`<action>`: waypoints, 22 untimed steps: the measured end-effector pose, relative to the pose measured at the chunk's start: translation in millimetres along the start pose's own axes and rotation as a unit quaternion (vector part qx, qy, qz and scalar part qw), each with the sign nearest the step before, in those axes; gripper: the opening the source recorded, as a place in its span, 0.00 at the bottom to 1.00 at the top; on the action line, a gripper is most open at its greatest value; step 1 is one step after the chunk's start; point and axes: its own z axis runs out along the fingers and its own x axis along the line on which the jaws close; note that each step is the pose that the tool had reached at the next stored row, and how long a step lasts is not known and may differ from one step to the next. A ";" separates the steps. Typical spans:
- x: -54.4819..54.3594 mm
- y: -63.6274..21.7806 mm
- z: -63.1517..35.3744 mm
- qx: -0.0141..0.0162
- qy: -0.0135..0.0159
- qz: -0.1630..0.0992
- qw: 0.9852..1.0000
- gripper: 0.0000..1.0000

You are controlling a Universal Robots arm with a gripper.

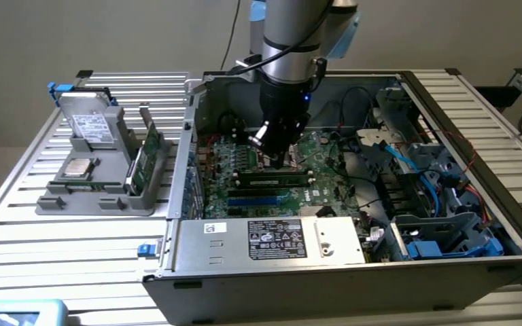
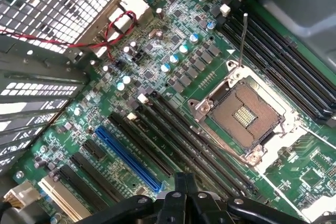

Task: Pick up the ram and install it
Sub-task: 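Press down the ram until it locks into place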

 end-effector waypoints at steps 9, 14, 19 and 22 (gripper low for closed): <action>0.0 -0.1 0.0 0.001 0.000 0.049 0.999 0.11; 0.1 0.0 0.0 0.002 0.001 0.074 0.997 0.11; 0.0 0.0 0.0 0.005 0.003 0.097 0.995 0.11; 0.0 0.0 0.0 0.010 0.004 0.107 0.994 0.11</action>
